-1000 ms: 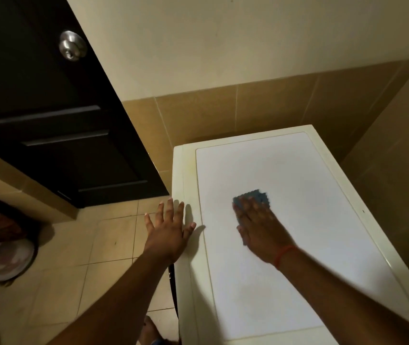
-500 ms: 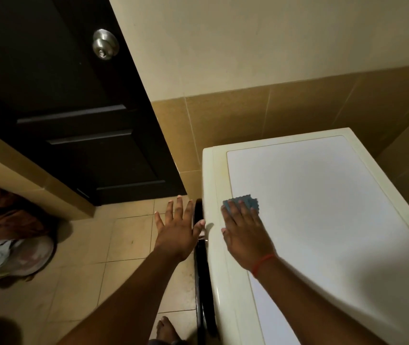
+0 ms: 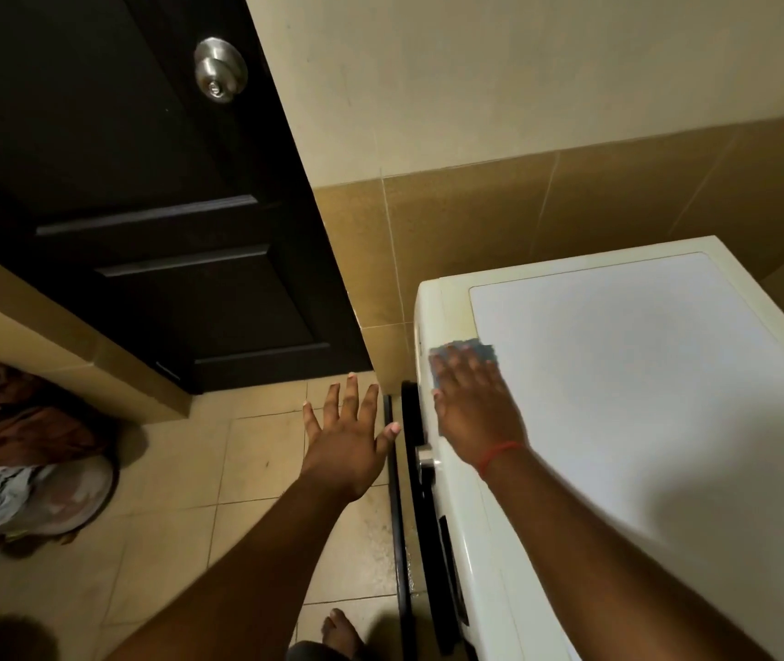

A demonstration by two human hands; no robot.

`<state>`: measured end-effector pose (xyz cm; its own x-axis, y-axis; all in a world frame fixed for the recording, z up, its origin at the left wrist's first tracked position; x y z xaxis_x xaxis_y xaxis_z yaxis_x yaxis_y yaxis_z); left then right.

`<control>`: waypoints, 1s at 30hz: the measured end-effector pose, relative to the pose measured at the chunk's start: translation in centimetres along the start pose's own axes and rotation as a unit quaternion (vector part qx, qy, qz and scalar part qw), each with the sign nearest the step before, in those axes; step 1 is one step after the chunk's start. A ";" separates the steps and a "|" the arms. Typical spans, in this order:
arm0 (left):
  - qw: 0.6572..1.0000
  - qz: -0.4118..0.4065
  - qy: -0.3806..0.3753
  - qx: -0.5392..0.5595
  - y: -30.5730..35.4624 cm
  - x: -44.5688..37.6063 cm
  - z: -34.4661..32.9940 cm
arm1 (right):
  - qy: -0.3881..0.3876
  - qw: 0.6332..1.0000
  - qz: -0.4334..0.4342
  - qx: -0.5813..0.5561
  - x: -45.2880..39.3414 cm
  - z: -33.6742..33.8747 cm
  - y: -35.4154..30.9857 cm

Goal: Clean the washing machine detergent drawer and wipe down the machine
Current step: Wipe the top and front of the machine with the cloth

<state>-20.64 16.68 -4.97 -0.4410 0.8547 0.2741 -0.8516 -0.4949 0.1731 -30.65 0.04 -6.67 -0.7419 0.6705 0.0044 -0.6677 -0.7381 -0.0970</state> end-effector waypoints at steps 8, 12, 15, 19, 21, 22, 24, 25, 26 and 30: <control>1.000 -0.002 0.003 -0.011 -1.4 -0.4 0.7 | 0.045 0.998 -0.013 0.042 -1.1 0.4 4.9; 1.000 0.000 0.016 0.012 -0.2 -0.8 1.0 | 0.045 0.993 -0.105 0.019 0.5 0.2 6.4; 1.000 -0.007 0.025 0.017 1.3 -1.4 1.2 | 0.038 0.997 0.039 0.056 1.4 -0.2 7.4; 0.999 -0.020 0.030 0.009 3.7 -1.4 1.6 | 0.038 0.987 -0.152 0.020 1.1 1.1 12.8; 1.000 -0.015 0.024 0.008 4.6 -1.2 1.4 | 0.037 0.990 -0.136 0.008 1.8 0.4 12.2; 1.000 -0.013 0.020 0.007 5.1 -1.1 1.3 | 0.037 0.996 -0.074 0.022 2.3 0.0 12.0; 1.000 -0.011 0.011 0.010 6.4 -1.1 1.1 | 0.042 0.998 0.017 0.053 2.8 0.2 13.6; 1.000 -0.012 0.008 0.012 7.1 -1.1 1.1 | 0.050 0.998 -0.001 0.050 2.5 0.5 15.4; 1.000 -0.012 0.007 0.012 7.8 -1.0 1.1 | 0.050 0.996 -0.063 0.031 2.3 1.0 17.2; 1.000 -0.008 0.008 0.010 10.2 -0.6 1.0 | 0.037 0.994 -0.102 0.014 3.6 0.7 18.4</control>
<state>-28.81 10.98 -2.37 -0.4316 0.8653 0.2549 -0.8530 -0.4834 0.1966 -45.69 -11.21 -7.75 -0.5847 0.8096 -0.0516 -0.8062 -0.5869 -0.0740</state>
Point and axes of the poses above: each hand's wrist, its own x-axis away from the middle knuckle, its own z-axis out of the back of the hand, y = z × x, the point moved 3 cm from there along -x, towards the middle knuckle, and after that the axes turned 14 degrees about -z, right-handed, at the moved point
